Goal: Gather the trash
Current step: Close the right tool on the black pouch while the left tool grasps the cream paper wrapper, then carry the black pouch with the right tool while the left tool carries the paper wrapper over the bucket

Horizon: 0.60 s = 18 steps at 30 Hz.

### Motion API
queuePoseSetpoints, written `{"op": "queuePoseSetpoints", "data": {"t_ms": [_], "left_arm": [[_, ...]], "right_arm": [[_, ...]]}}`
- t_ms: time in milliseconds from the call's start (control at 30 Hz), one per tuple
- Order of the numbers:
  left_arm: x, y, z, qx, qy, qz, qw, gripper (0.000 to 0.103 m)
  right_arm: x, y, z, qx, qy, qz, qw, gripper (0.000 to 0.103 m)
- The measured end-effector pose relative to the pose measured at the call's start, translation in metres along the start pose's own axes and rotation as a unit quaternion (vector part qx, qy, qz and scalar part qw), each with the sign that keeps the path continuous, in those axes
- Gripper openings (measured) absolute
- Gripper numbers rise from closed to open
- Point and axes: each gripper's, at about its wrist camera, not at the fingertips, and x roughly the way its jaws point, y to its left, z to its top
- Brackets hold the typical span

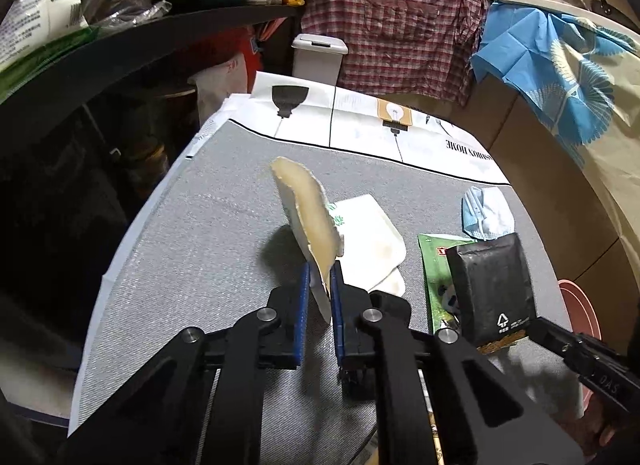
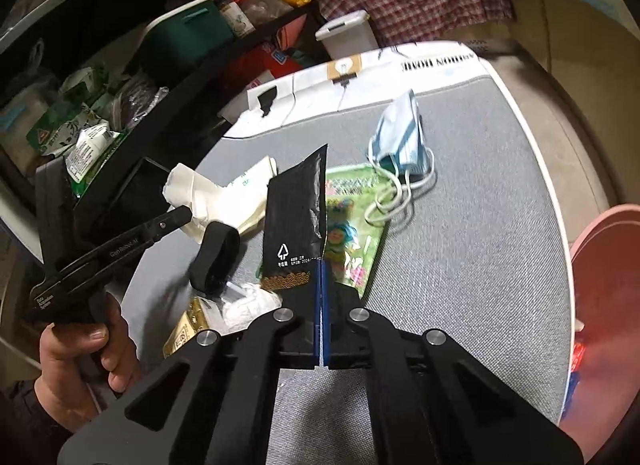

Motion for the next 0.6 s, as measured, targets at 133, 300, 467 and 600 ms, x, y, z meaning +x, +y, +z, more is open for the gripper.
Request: {"op": "queuePoseSetpoints", "data": {"t_ms": [133,300,467,600], "left_arm": [[-0.009,0.000,0.002,0.002,-0.008,0.008,0.9999,0.009],[-0.023,-0.002,0.005,0.006,-0.023,0.012,0.9996,0.009],[-0.042,-0.006,0.008,0.010,-0.041,0.009,0.9991,0.009],[-0.062,-0.011,0.009,0.014,-0.056,0.002,0.9983,0.009]], "right_arm": [[-0.011,0.007,0.002,-0.018,-0.013,-0.002,1.000,0.000],[-0.029,0.020,0.004,-0.042,-0.036,-0.008,0.998,0.000],[-0.050,0.031,0.004,-0.058,-0.058,-0.015,0.997,0.000],[-0.070,0.037,0.002,-0.069,-0.075,-0.025,0.994,0.000]]}}
